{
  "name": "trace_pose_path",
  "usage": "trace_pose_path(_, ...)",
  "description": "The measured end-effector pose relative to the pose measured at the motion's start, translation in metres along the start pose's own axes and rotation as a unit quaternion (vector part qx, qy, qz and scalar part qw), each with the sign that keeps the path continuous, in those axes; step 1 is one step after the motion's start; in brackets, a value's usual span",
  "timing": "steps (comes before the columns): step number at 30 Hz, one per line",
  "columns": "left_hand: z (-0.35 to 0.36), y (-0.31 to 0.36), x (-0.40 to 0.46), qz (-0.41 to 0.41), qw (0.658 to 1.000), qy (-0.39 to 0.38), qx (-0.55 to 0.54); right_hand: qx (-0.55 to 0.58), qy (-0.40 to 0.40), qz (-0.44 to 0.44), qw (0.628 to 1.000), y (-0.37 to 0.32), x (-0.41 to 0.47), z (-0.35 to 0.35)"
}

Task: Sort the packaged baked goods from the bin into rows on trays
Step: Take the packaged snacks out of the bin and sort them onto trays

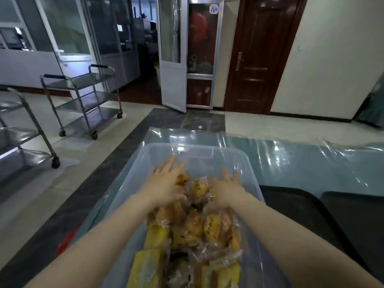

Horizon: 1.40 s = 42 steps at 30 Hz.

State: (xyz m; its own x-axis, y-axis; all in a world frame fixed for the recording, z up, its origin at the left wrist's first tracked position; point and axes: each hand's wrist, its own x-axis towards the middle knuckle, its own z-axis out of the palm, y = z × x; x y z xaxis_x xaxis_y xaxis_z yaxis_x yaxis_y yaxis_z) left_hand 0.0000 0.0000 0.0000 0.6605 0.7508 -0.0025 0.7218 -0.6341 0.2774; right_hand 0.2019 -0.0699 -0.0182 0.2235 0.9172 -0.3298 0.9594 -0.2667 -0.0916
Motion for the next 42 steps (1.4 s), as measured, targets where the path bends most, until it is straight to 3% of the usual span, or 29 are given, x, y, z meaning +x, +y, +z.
trace_pose_path(3, 0.030, -0.008, 0.005, -0.024, 0.995, -0.060, 0.073, -0.057, -0.057, 0.014, 0.997, -0.011, 0.003, 0.014)
trace_pose_path(8, 0.059, -0.012, 0.010, -0.072, 0.986, -0.084, 0.127, -0.138, -0.038, 0.028, 0.989, -0.021, 0.003, 0.045)
trace_pose_path(12, 0.070, -0.009, 0.005, -0.087, 0.973, -0.124, 0.176, -0.076, -0.029, 0.060, 0.995, -0.035, 0.001, 0.063)
trace_pose_path(16, 0.069, -0.005, 0.000, -0.083, 0.974, -0.128, 0.168, -0.038, 0.064, 0.041, 0.996, -0.039, -0.008, 0.083)
trace_pose_path(24, 0.046, 0.009, -0.001, -0.045, 0.987, -0.036, 0.150, -0.014, 0.162, 0.009, 0.987, -0.047, -0.022, 0.066)
trace_pose_path(29, 0.004, 0.009, -0.003, -0.041, 0.997, 0.050, 0.047, 0.062, 0.229, -0.001, 0.972, -0.041, -0.033, 0.017)
trace_pose_path(35, -0.044, 0.017, -0.030, -0.006, 0.980, 0.180, -0.086, 0.187, 0.332, -0.109, 0.918, -0.019, -0.078, -0.028)
trace_pose_path(42, -0.060, 0.076, -0.061, 0.045, 0.964, 0.229, -0.125, 0.277, 0.417, -0.135, 0.855, 0.020, -0.143, -0.052)
